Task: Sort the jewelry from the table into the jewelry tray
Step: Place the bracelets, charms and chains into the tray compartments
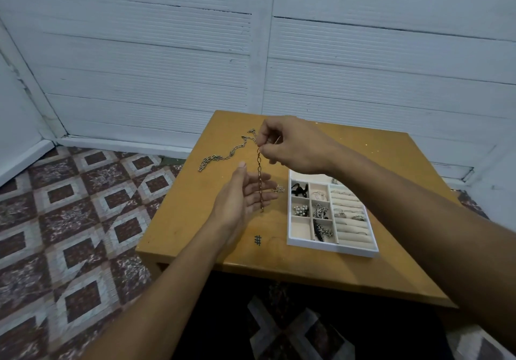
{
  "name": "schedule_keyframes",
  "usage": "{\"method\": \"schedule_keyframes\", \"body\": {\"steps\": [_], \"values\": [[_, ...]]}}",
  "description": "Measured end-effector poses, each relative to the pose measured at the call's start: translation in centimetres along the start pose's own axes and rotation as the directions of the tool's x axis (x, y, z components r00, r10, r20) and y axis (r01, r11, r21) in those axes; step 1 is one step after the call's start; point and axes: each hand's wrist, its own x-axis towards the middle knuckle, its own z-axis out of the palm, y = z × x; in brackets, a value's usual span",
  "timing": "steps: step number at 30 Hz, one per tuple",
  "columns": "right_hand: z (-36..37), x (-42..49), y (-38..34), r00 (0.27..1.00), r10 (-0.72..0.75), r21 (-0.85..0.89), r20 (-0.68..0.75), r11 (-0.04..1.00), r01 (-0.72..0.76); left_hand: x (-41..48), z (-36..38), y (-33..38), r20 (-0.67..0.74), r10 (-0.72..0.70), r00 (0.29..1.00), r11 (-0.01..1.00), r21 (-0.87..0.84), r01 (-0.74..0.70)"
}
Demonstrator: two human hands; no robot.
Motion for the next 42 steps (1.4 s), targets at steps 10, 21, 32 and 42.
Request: {"method": "schedule_keyframes", "body": {"steps": [10,21,32,42], "values": [[-2.3,-0.8,1.4,0.995,0.061,0.008,-0.083,0.998,-0.06,-0.7,3.1,-1.7,0.088,-0.129,0.988,0.984,-0.114,0.139],[-2.9,-3.7,4.5,0.98,0.087,0.004,-0.177,0.996,-0.088,-0.3,5.4,-1.4,0.177,-0.37,0.912,0.801,-0.436,0.41],[-0.3,-10.4,8.6,0.987,0.157,-0.164,0.009,0.974,-0.154,0.7,7.8,-2.5,0.084,-0.364,0.928,0.851,-0.374,0.368],[0.7,-11.2,10.2,0.98,0.199,-0.151,-0.01,0.968,-0.198,-0.5,9.9,-3.7,0.11,-0.371,0.922,0.907,-0.167,0.386]]}}
